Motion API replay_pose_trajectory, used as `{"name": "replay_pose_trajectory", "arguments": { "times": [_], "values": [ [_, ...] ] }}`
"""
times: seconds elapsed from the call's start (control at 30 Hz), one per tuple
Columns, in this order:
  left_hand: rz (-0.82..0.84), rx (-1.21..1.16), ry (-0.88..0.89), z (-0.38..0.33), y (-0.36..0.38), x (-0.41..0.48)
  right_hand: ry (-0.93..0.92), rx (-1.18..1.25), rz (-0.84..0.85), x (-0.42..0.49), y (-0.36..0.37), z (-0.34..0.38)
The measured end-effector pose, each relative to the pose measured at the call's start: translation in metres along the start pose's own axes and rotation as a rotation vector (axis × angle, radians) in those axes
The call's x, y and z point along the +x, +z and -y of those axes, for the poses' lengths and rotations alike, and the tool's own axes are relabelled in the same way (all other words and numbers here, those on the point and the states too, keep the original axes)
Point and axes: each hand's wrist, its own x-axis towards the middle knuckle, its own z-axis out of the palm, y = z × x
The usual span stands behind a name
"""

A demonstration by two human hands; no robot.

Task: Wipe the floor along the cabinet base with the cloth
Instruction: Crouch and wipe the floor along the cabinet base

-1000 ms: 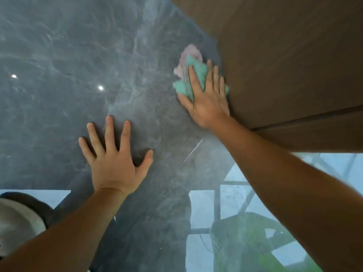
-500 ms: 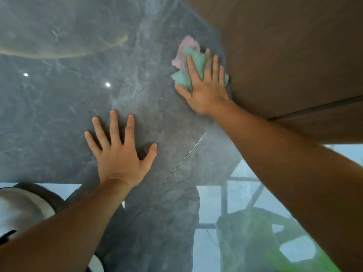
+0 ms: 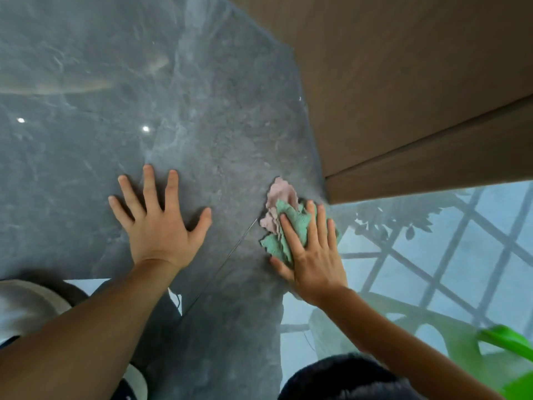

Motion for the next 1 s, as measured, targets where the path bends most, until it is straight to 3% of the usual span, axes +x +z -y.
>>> {"name": "replay_pose_trajectory", "arguments": {
  "times": [0.4,0.57,0.67,0.73,0.8,0.9,1.0],
  "values": [
    [-0.027,-0.019,-0.018,-0.002,0.001,-0.001,-0.025,0.048,-0.143,0.1,-0.026,0.043],
    [0.008,-0.001,0.009,-0.002,-0.003,-0.001,-0.379,-0.005,-0.176,0.049,-0.004,-0.032],
    [0.016,-0.079,-0.193,-0.042,-0.004,-0.021,-0.439,-0.133,-0.119,0.014,0.008,-0.105],
    [0.082,-0.167,-0.326,-0.089,-0.002,-0.04,-0.28,-0.141,-0.101,-0.007,0.01,-0.147],
    [0.08,-0.186,-0.352,-0.114,0.005,-0.052,-0.054,-0.11,-0.089,-0.024,0.012,-0.186],
    [0.004,-0.163,-0.366,-0.115,0.019,-0.05,0.524,0.084,-0.102,-0.033,0.007,-0.236],
    [-0.013,-0.157,-0.376,-0.115,0.016,-0.051,1.044,0.349,-0.114,-0.004,-0.007,-0.22]
  ]
}}
